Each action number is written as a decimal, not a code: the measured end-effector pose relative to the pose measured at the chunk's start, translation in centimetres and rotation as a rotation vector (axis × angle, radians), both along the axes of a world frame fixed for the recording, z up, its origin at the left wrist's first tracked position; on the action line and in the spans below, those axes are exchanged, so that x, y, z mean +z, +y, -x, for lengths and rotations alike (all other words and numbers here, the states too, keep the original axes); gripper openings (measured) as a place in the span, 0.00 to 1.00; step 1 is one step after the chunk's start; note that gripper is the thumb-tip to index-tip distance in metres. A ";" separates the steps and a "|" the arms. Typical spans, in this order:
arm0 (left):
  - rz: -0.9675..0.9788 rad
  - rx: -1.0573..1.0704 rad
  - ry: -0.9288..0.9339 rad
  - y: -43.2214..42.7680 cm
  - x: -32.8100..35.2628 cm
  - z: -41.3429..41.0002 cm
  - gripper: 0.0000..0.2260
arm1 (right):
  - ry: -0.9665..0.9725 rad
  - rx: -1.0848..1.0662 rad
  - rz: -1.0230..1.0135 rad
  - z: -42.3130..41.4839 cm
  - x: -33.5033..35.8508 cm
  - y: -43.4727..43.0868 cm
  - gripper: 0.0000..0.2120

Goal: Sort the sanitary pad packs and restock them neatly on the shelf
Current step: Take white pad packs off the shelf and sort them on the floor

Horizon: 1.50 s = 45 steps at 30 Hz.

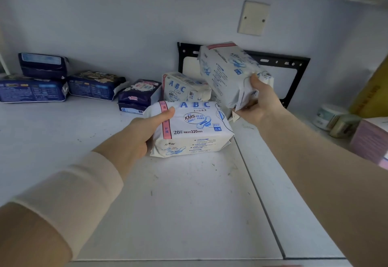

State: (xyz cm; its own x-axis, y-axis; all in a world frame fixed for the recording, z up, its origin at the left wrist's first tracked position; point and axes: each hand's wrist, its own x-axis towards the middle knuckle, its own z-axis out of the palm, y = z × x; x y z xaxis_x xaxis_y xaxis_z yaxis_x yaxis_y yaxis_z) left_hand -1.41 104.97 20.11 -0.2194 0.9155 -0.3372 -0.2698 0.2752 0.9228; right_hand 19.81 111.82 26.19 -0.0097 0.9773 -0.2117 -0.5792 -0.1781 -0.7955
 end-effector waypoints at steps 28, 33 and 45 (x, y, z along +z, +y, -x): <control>-0.040 -0.083 0.061 -29.8 1.3 13.9 0.27 | -0.212 0.372 -0.183 10.8 0.9 -31.0 0.20; -0.034 -0.032 0.051 -35.6 -0.7 16.2 0.14 | -0.207 0.454 -0.177 12.0 -1.1 -35.4 0.26; 0.056 -0.026 0.034 -49.4 -7.5 24.1 0.25 | -0.149 0.579 -0.094 18.5 -8.2 -47.0 0.39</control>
